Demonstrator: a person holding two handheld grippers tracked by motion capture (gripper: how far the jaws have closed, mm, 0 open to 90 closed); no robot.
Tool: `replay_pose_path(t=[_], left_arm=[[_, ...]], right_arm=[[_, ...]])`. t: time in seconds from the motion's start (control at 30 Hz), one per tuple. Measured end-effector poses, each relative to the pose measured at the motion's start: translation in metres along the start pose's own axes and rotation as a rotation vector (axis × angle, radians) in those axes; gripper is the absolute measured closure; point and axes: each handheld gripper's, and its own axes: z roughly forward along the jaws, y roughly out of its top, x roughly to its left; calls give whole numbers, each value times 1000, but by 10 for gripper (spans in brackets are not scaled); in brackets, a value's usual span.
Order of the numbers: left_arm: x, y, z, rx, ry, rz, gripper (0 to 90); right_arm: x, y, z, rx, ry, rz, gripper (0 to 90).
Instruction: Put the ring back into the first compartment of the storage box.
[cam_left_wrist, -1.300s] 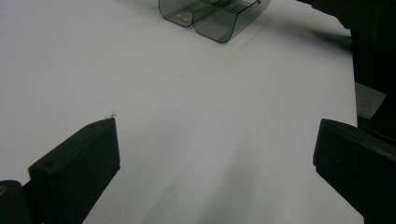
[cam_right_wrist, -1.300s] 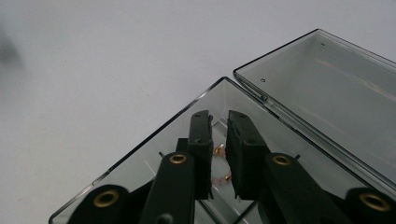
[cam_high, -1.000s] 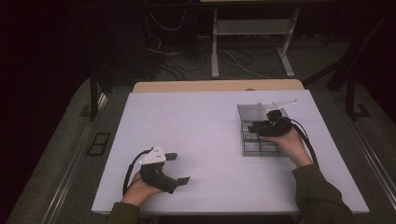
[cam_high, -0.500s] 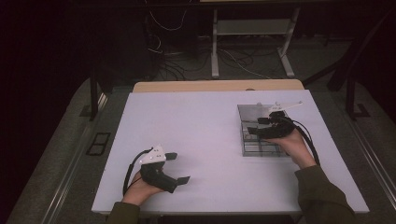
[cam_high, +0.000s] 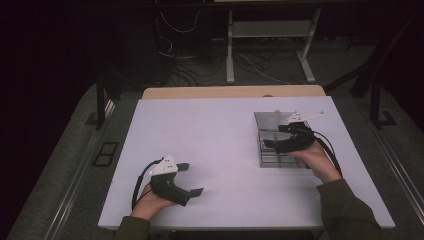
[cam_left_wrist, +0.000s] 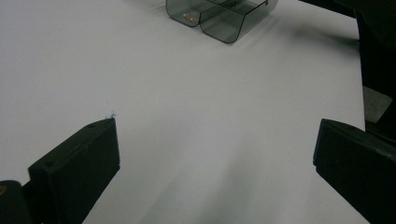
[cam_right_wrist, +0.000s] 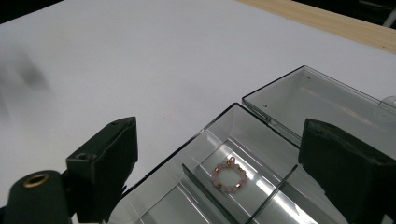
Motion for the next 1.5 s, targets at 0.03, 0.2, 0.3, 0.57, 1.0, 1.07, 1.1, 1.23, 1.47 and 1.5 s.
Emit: replay_pose_path(t=[0.03,0.2,0.3,0.57,1.0,1.07,1.1,1.23,1.47,1.5], left_arm=[[0,0,0,-3,0,-1,0],[0,0,0,-4,0,-1,0],[0,0,0,1,1,2,0],[0,-1,-1,-1,4,-4,0],[0,0,-2,-3,6,1,0],[-1,0,-1,-6,5,0,0],[-1,0,-1,-5,6,1,0],[-1,0,-2,-6,4,0,0],[-1,0,-2,-5,9,-1,0],[-1,0,-2,-7,9,-1,0]], right_arm=[[1,0,0,-1,-2,-3,116],[4,0,-2,0,-1,-13,116],[6,0,-5,-13,-2,-16,116],[10,-9,-18,-29,1,-19,115],[19,-19,-35,-76,23,-15,99],[20,-22,-36,-80,27,-15,99],[21,-23,-37,-79,28,-15,100],[22,-28,-39,-81,35,-10,100],[26,-36,-48,-115,34,-6,100],[26,-37,-50,-119,31,-5,100]])
